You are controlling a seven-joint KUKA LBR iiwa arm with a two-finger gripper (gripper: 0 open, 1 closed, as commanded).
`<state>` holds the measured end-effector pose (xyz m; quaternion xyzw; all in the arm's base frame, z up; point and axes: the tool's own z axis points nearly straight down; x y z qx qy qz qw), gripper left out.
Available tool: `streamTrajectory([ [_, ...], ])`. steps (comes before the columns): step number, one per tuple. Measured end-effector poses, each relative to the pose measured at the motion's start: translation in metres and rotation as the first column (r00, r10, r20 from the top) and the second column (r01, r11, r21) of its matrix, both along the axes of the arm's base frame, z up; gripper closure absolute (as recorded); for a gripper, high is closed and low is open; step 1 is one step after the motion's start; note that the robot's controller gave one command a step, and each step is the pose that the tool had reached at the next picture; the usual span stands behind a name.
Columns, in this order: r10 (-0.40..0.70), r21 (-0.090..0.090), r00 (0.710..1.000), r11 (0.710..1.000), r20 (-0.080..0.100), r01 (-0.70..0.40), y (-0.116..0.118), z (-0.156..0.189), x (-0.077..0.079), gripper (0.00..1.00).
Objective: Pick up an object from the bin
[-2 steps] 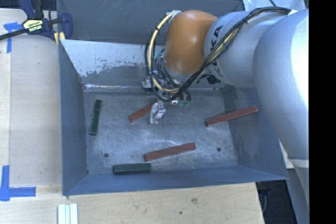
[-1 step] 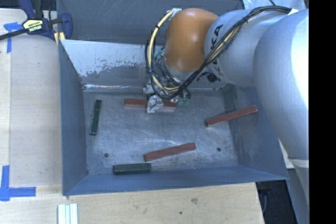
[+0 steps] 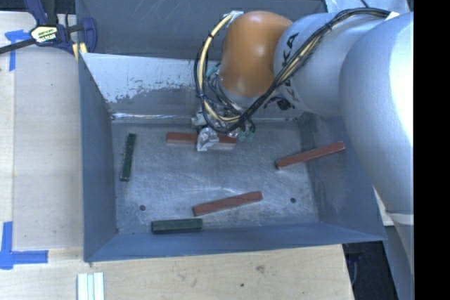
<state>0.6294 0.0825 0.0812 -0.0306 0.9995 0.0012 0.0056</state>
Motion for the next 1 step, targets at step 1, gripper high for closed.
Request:
streamTrajectory([
  [1, -0.001, -0.002, 1.000, 1.000, -0.001, 0.001, -0.0003, 0.0552, 0.0026, 1.00],
])
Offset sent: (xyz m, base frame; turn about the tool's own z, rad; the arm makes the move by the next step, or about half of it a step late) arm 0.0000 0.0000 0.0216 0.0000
